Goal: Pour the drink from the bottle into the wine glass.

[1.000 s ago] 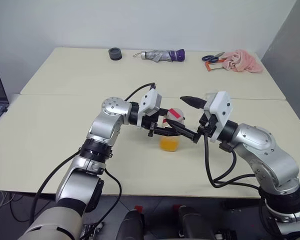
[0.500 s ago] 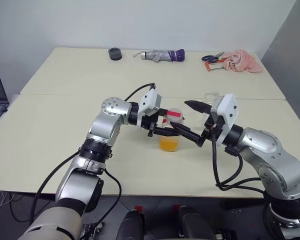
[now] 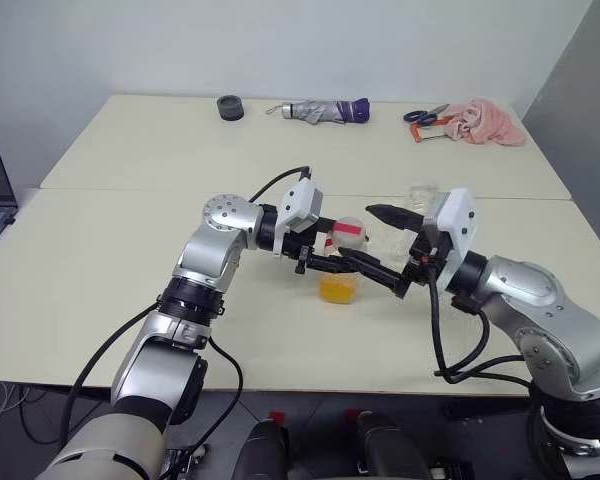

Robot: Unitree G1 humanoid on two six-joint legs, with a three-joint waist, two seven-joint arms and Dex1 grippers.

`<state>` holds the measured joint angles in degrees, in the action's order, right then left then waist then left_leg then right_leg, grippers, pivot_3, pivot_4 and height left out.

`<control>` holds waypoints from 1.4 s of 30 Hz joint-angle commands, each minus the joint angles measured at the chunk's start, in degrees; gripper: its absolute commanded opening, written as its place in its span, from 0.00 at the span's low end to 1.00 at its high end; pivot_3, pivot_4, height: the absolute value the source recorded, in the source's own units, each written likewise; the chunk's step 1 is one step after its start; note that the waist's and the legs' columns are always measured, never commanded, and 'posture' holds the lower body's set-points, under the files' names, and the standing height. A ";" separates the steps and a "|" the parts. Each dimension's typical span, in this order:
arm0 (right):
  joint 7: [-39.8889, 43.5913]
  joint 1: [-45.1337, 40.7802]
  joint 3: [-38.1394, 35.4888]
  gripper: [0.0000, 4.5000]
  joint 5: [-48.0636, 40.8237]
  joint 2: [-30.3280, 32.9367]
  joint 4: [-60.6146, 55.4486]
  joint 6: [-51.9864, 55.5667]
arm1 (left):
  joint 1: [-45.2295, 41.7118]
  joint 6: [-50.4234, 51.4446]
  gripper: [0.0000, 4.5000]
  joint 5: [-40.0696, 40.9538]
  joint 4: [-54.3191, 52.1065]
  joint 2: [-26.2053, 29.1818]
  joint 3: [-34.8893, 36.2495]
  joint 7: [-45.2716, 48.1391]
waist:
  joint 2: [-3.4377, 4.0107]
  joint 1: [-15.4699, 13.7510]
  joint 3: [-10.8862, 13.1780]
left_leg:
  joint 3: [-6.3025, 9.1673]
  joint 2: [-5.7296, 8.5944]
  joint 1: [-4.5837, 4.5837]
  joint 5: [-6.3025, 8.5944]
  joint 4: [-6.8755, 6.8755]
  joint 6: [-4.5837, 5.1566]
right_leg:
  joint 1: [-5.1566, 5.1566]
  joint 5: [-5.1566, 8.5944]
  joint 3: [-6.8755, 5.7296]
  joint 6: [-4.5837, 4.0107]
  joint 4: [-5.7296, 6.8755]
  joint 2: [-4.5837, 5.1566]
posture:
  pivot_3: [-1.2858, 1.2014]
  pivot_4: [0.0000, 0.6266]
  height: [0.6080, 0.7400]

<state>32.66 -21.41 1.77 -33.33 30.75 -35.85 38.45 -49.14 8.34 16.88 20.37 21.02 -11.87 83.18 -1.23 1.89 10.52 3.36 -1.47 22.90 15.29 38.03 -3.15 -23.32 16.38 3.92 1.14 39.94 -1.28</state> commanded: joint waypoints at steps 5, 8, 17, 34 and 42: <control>1.86 -0.54 -2.46 0.93 -4.08 1.30 -1.95 0.64 | -1.44 -0.65 0.49 0.72 -1.61 0.12 0.93 -0.20 | 0.00 0.00 0.00 | 0.00 0.00 0.00 0.00 0.00 0.00 | 0.00 0.00 0.00 0.00 0.00 0.00 | 0.52 0.24 1.00; 2.58 -0.53 -2.62 0.93 -5.00 1.96 -1.97 0.97 | -1.42 -0.68 0.49 0.69 -1.65 0.16 0.96 -0.30 | 0.00 0.00 0.00 | 0.00 0.00 0.00 0.00 0.00 0.00 | 0.00 0.00 0.00 0.00 0.00 0.00 | 0.52 0.24 1.00; 4.09 0.68 -3.68 1.00 -6.94 4.10 -1.84 0.66 | -0.99 -0.61 0.49 0.74 -2.13 0.40 0.99 -0.47 | 0.00 0.00 0.00 | 0.00 0.00 0.00 0.00 0.00 0.00 | 0.00 0.00 0.00 0.00 0.00 0.00 | 0.52 0.24 1.00; 3.65 -5.96 0.87 1.00 -2.88 1.66 3.67 -0.30 | -1.05 -0.72 0.49 0.91 -2.06 -0.21 0.78 -0.29 | 0.00 0.00 0.00 | 0.00 0.00 0.00 0.00 0.00 0.00 | 0.00 0.00 0.00 0.00 0.00 -0.01 | 0.52 0.24 1.00; 3.97 -7.03 1.92 0.96 -1.00 -0.37 5.49 -1.45 | -1.06 -0.59 0.49 0.91 -2.22 -0.36 0.76 -0.53 | 0.00 0.00 0.00 | 0.00 0.00 0.00 0.00 0.01 0.00 | 0.00 0.00 -0.01 0.00 0.00 0.00 | 0.52 0.24 1.00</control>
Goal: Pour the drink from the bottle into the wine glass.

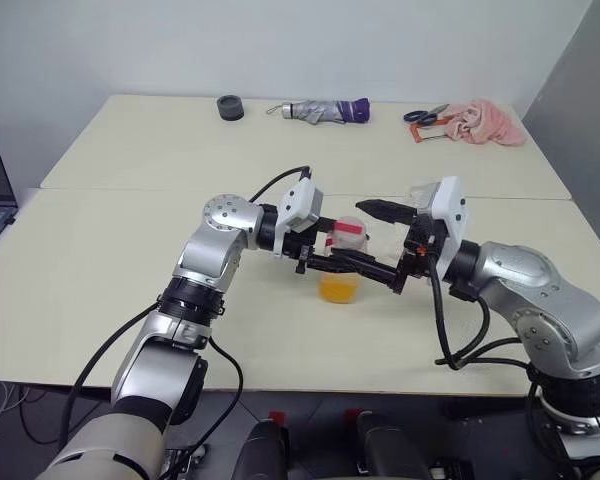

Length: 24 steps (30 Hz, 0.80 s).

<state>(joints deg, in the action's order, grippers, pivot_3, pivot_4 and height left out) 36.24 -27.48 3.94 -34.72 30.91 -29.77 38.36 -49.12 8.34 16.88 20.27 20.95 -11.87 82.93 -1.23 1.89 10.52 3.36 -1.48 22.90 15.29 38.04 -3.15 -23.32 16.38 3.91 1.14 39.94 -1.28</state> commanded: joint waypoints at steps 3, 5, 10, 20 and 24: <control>0.36 -0.98 -0.42 0.80 0.36 -1.03 -0.38 -1.54 | -1.00 -0.63 0.49 0.85 -2.13 -0.26 0.74 -0.32 | 0.00 0.00 0.00 | 0.00 -0.01 0.00 0.00 0.00 0.00 | 0.00 0.00 0.00 0.00 0.00 0.00 | 0.52 0.24 1.00; 0.67 -0.96 -0.20 0.63 0.59 -0.97 -0.43 -1.66 | -0.97 -0.61 0.49 0.85 -2.18 -0.26 0.75 -0.36 | 0.00 0.00 0.00 | 0.00 0.00 0.00 0.00 0.00 0.00 | 0.00 0.00 0.00 0.00 0.00 0.00 | 0.52 0.24 1.00; 1.43 -0.66 0.31 0.39 0.83 -0.72 -0.92 -1.74 | -0.96 -0.64 0.49 0.90 -2.19 -0.24 0.74 -0.49 | 0.00 0.00 0.00 | 0.00 0.00 0.00 0.00 0.00 0.00 | 0.00 0.00 0.01 0.00 0.00 0.00 | 0.52 0.24 1.00; 2.28 0.30 0.01 0.39 4.30 -0.25 -2.50 -5.97 | -0.70 -0.46 0.49 0.95 -2.40 -0.09 0.80 -0.52 | 0.00 0.00 0.00 | 0.00 0.00 0.00 0.00 0.00 0.00 | 0.00 0.00 0.00 0.00 0.00 0.00 | 0.52 0.24 1.00; 0.92 2.27 -4.03 0.39 -0.55 -2.27 -3.20 -4.33 | -0.40 -0.34 0.49 0.97 -2.61 -0.01 0.90 -0.64 | 0.00 -0.02 0.00 | -0.01 0.00 0.00 0.00 0.00 0.00 | 0.00 0.00 0.01 0.00 0.00 0.00 | 0.52 0.24 1.00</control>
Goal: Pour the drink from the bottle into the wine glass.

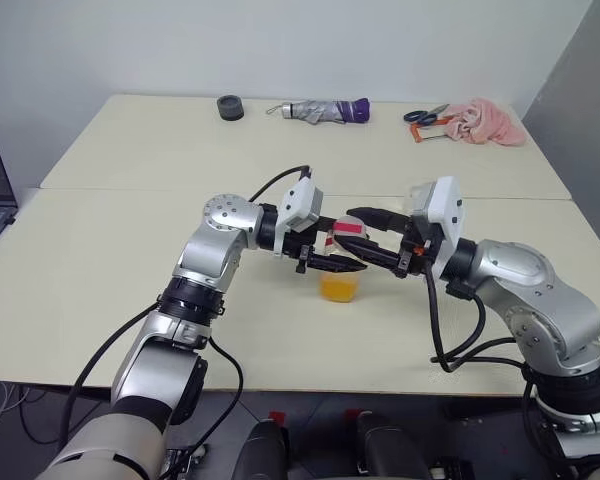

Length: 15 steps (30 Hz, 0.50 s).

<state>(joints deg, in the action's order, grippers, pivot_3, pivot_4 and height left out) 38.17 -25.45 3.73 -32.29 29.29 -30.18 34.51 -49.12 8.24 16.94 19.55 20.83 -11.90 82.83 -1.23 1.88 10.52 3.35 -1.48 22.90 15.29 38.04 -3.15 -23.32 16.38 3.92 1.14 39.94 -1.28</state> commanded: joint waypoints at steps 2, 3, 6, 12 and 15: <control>-2.79 1.05 -6.71 0.39 -6.56 -1.84 -3.07 1.22 | -0.07 0.00 0.49 0.99 -2.40 0.18 0.95 -0.67 | 0.00 0.00 0.00 | 0.01 0.00 0.00 0.00 0.00 0.00 | 0.00 0.00 0.00 0.00 0.01 0.00 | 0.52 0.24 1.00; -3.33 1.43 -7.74 0.39 -7.74 -2.10 -3.08 1.74 | 0.06 0.11 0.49 1.06 -2.59 0.21 0.94 -0.72 | 0.00 -0.01 0.00 | 0.02 -0.01 0.00 0.00 0.00 0.00 | 0.00 0.00 -0.01 0.00 0.01 0.00 | 0.52 0.24 1.00; -4.21 2.13 -9.06 0.39 -10.11 -2.43 -3.20 2.96 | 0.28 0.36 0.49 1.27 -2.96 0.30 0.86 -0.83 | 0.00 0.03 0.00 | 0.00 -0.01 -0.01 0.00 0.00 0.00 | 0.00 0.00 0.01 0.00 0.01 0.00 | 0.52 0.24 1.00; -3.48 1.68 -3.31 0.39 1.80 1.55 -4.53 -3.71 | 0.32 0.47 0.49 1.43 -3.11 0.43 0.74 -0.91 | 0.00 0.03 0.00 | 0.00 0.01 -0.01 0.00 0.00 0.00 | 0.00 0.00 0.00 0.00 0.01 0.00 | 0.52 0.24 1.00; -3.09 1.07 -0.91 0.39 6.73 2.89 -4.01 -8.01 | 0.31 0.42 0.49 1.46 -3.06 0.44 0.70 -0.99 | 0.00 0.04 0.00 | 0.00 0.01 -0.02 0.00 0.00 0.00 | 0.00 0.01 0.00 0.01 0.00 -0.01 | 0.52 0.24 1.00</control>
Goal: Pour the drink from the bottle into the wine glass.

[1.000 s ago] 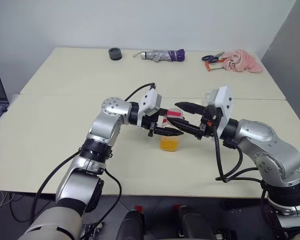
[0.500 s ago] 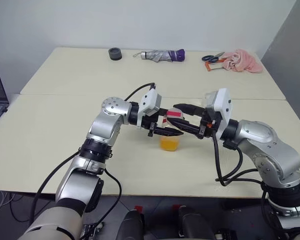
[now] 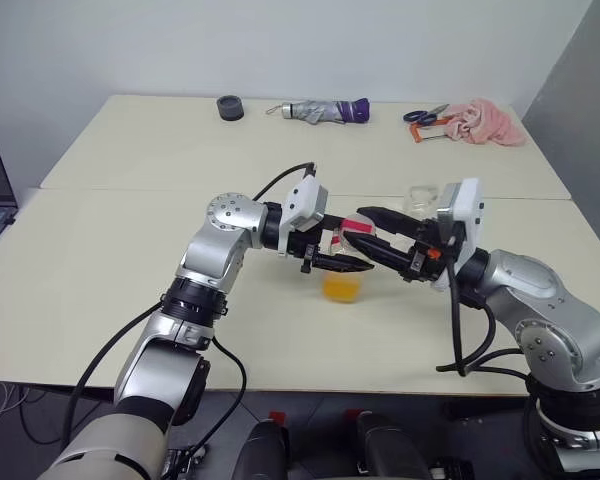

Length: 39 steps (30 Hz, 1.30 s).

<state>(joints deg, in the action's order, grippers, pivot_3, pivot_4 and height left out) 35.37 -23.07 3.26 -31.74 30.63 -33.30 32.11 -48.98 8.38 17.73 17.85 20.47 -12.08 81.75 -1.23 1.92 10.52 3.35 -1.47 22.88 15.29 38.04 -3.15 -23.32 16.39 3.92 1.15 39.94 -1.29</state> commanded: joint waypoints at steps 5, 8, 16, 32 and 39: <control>0.31 -1.91 1.36 0.39 11.02 1.76 0.30 -10.55 | 0.19 0.36 0.49 0.80 -1.44 0.82 0.80 -0.08 | 0.00 -0.01 0.00 | 0.00 0.00 0.00 0.00 0.00 0.00 | 0.00 0.00 0.00 0.00 0.00 0.00 | 0.52 0.24 1.00; 0.48 -1.74 0.96 0.39 10.26 1.07 0.26 -10.45 | 0.24 0.45 0.49 0.88 -1.60 0.91 0.73 -0.20 | 0.00 -0.02 0.00 | 0.00 0.00 0.01 0.00 0.00 0.00 | 0.00 0.00 0.00 0.00 0.00 0.00 | 0.52 0.24 1.00; 0.32 -0.04 -6.63 0.38 -5.31 1.50 -4.10 0.77 | 0.45 0.47 0.49 0.73 -1.67 0.96 0.92 -0.61 | 0.00 -0.10 0.00 | 0.00 -0.01 0.01 0.00 0.01 -0.01 | 0.00 -0.01 0.01 -0.01 0.00 0.03 | 0.52 0.24 1.00; -0.68 25.12 -17.40 0.38 5.86 8.63 9.26 -7.04 | 0.59 0.03 0.49 0.74 -1.67 1.07 1.69 -1.71 | 0.00 -0.02 0.00 | -0.05 0.11 -0.01 0.00 0.01 0.01 | 0.06 0.00 0.05 0.01 -0.02 0.11 | 0.52 0.24 1.00; -1.24 28.92 -17.18 0.66 8.65 2.72 17.08 -12.50 | 0.61 0.17 0.49 1.02 -2.12 1.02 2.42 -2.65 | 0.03 0.29 -0.01 | -0.13 -0.07 -0.14 0.00 -0.01 0.00 | 0.07 0.05 0.15 0.08 0.05 -0.11 | 0.52 0.24 1.00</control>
<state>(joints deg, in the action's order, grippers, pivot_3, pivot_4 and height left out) 34.05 6.04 -12.02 -21.73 33.41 -15.13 21.45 -47.68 9.39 17.65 18.02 21.22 -11.47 79.50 -1.21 2.21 10.51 3.21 -1.53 22.74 15.29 38.03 -3.15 -23.25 16.42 4.08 1.22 39.99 -1.39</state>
